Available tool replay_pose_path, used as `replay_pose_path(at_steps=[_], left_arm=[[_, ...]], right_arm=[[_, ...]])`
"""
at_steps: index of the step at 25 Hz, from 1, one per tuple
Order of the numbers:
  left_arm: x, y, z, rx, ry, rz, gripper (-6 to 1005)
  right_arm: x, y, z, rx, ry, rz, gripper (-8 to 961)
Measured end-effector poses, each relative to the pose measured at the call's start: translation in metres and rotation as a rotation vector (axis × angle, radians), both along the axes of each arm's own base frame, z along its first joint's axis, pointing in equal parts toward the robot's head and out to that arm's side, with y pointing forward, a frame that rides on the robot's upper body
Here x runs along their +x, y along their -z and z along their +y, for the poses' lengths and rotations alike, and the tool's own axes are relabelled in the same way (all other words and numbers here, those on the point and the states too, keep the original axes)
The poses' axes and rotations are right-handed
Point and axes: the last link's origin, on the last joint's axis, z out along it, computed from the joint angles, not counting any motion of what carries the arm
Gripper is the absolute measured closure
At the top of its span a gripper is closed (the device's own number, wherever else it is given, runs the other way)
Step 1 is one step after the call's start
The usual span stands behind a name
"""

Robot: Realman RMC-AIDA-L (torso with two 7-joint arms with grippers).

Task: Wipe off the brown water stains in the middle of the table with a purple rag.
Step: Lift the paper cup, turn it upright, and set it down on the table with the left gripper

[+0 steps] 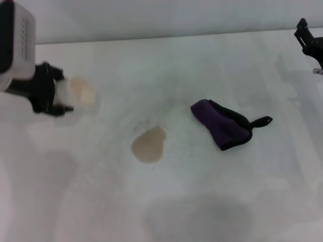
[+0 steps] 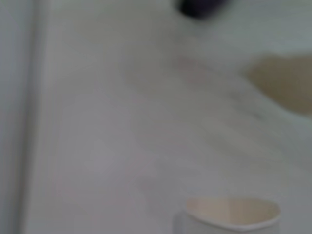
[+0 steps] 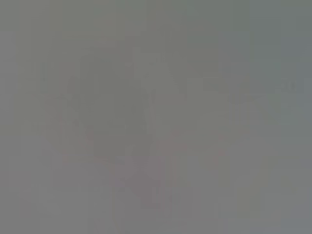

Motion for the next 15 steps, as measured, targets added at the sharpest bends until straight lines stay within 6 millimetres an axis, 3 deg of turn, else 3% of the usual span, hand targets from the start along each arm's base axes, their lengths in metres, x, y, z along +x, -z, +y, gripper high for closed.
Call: replay_pose_path(at_steps=[8,15], left_arm=[[-0.006,-0.001,0.001,0.284,-0.179,-0.476,327],[-0.043,0.014,-0.038,0.582,-0.268,-0.976,326]], right_arm=[[0.002,-0.006,0.001,0.003,-0.009,-0.032,103],[0.000,-0.013,0.006,0.017,-0.022,-0.033,104]])
